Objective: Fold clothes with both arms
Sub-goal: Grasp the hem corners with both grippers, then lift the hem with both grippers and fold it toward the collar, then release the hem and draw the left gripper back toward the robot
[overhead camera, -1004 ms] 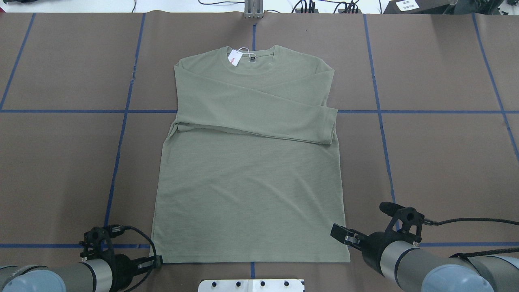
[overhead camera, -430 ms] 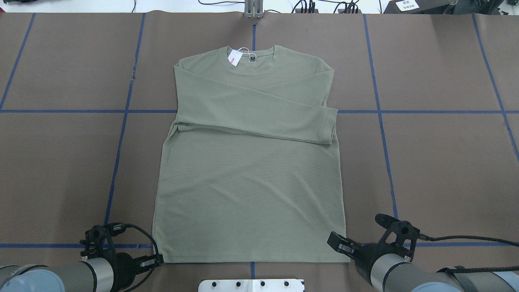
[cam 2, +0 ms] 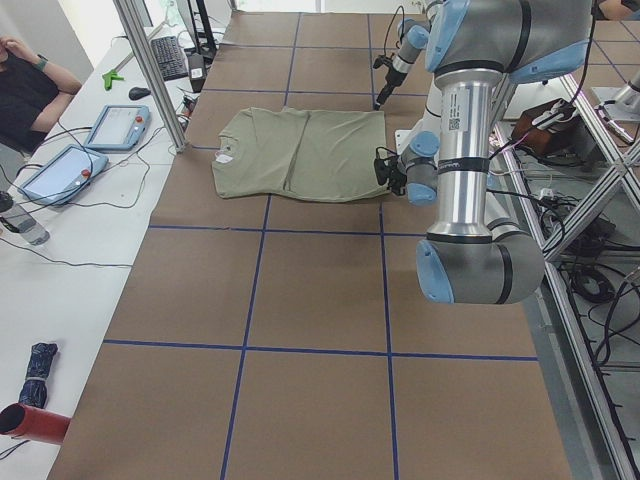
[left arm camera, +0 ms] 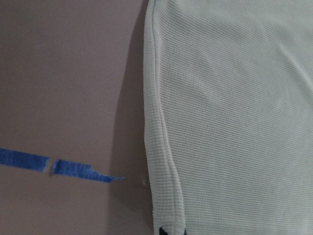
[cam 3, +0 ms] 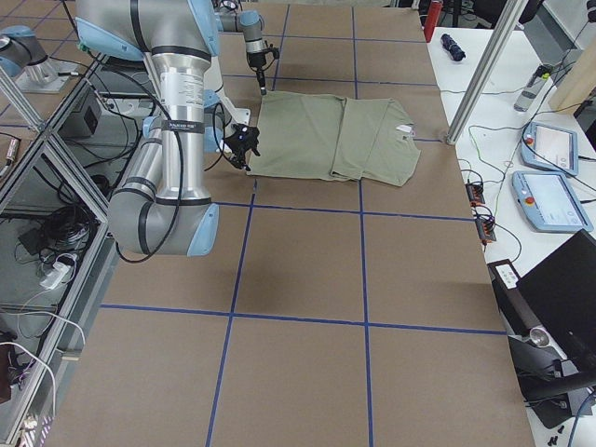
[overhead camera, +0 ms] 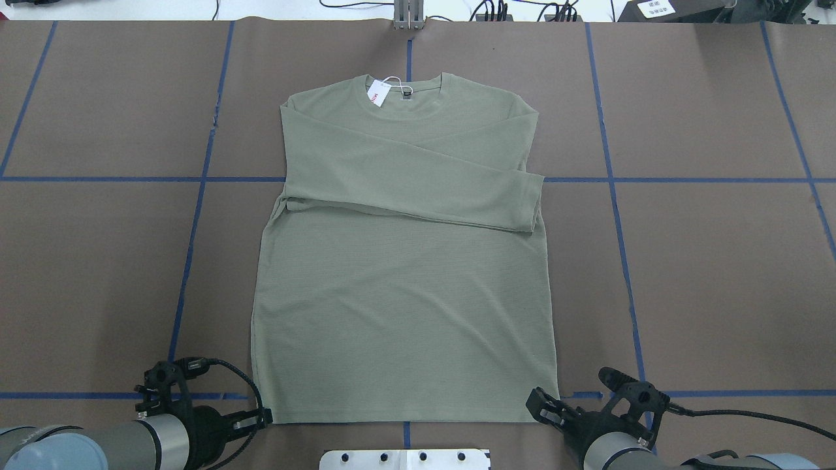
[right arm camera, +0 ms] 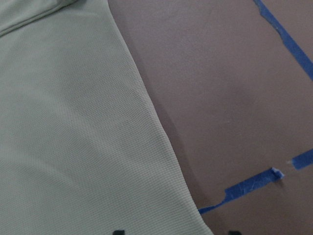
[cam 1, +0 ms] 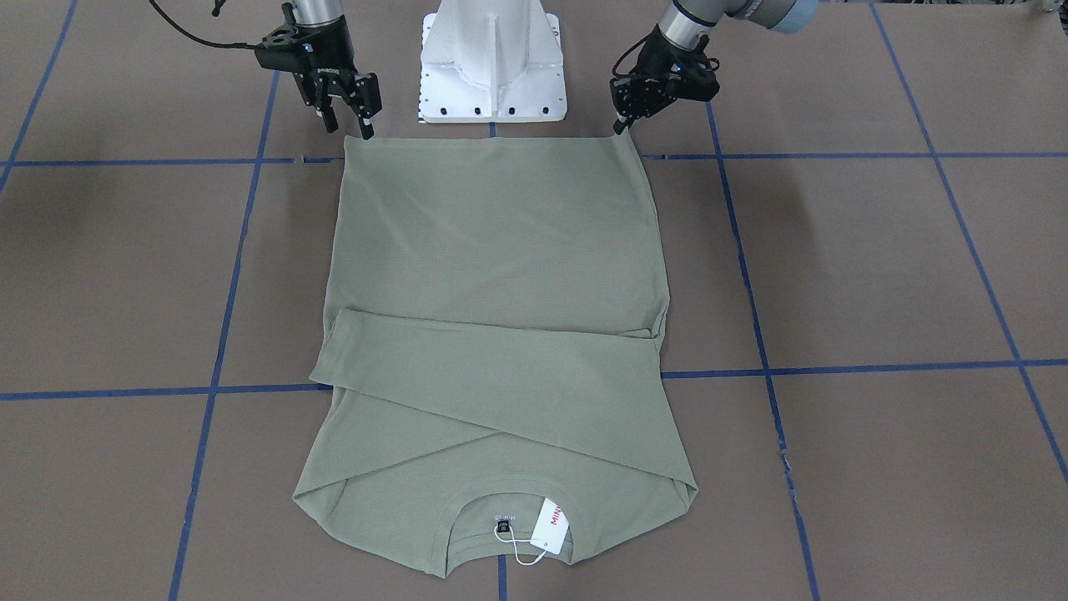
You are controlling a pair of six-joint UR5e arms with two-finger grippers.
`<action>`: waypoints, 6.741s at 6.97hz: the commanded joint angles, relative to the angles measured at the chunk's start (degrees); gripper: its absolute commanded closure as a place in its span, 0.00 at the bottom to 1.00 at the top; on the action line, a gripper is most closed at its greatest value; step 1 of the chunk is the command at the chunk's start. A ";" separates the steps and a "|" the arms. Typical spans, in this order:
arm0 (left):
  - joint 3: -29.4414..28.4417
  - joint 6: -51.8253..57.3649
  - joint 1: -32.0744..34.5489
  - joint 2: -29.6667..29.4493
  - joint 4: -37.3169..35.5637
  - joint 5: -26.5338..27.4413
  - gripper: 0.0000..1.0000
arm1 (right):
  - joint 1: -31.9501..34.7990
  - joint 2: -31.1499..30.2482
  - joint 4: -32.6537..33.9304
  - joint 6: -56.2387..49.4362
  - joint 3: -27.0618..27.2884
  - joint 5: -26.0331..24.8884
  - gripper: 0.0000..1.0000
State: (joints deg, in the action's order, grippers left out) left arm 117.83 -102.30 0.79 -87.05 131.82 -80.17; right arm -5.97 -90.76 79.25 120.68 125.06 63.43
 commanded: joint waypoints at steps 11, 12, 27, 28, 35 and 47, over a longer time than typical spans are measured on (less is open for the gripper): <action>0.11 0.00 0.01 -0.13 0.19 -0.33 1.00 | -0.79 1.82 0.81 0.26 -3.07 -1.73 1.00; 1.07 0.00 0.01 -0.05 0.19 -0.25 1.00 | -0.53 1.99 3.86 0.17 -2.20 -1.73 1.00; 2.24 33.37 43.20 -23.33 -31.36 -30.89 1.00 | 39.61 31.59 31.40 -39.89 -3.82 29.80 1.00; -1.60 34.96 44.99 -24.38 -31.10 -31.53 1.00 | 41.46 34.48 28.62 -41.39 -9.43 29.99 1.00; -33.37 34.89 42.64 -34.32 -16.34 -23.01 1.00 | 48.69 41.01 6.46 -46.50 -42.07 32.11 1.00; -10.78 31.24 31.95 -10.36 -3.19 -19.97 0.00 | 49.39 38.46 4.07 -53.62 -37.26 33.34 0.00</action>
State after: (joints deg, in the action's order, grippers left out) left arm 105.73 -65.93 36.98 -101.97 123.38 -103.42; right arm 43.44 -52.14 83.33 66.87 87.36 96.79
